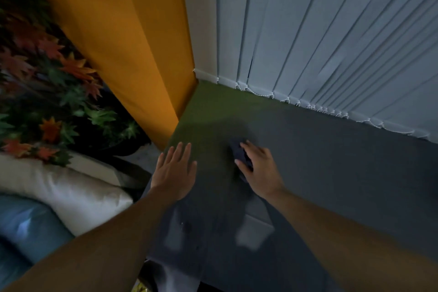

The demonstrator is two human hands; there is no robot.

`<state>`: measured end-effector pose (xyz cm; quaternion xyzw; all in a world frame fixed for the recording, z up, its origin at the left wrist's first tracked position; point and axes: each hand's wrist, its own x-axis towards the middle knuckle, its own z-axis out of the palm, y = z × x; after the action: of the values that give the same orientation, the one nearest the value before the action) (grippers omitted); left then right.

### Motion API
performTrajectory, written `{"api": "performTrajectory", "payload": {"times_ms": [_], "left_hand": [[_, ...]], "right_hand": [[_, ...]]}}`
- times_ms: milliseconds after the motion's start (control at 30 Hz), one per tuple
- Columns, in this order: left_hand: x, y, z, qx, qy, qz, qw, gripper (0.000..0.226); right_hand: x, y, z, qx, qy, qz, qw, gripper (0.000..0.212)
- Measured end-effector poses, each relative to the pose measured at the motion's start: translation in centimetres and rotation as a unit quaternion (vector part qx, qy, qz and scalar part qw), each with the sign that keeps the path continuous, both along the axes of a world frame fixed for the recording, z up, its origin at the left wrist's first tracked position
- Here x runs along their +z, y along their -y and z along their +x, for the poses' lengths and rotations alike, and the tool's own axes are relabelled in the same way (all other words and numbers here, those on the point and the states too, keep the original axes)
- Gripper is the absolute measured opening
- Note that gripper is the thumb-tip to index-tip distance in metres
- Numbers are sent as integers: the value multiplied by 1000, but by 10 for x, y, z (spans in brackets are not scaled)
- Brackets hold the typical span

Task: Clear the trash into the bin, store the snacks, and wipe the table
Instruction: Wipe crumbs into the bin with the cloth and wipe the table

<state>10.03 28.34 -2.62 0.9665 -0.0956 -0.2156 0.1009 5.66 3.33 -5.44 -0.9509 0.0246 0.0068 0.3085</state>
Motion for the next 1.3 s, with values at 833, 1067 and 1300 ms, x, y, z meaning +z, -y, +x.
{"api": "performTrajectory", "payload": {"times_ms": [833,1067,1300], "left_hand": [[-72,-11,61,-41,129,-12,991,60],[-73,-11,62,-47,123,-5,991,60],[-72,-13,62,-45,121,-6,992,60]], "right_hand": [[-51,-23,180,1,147,-148,978,39],[-51,-79,203,104,144,-111,978,36],[-49,-25,218,-73,140,-168,973,35]]}}
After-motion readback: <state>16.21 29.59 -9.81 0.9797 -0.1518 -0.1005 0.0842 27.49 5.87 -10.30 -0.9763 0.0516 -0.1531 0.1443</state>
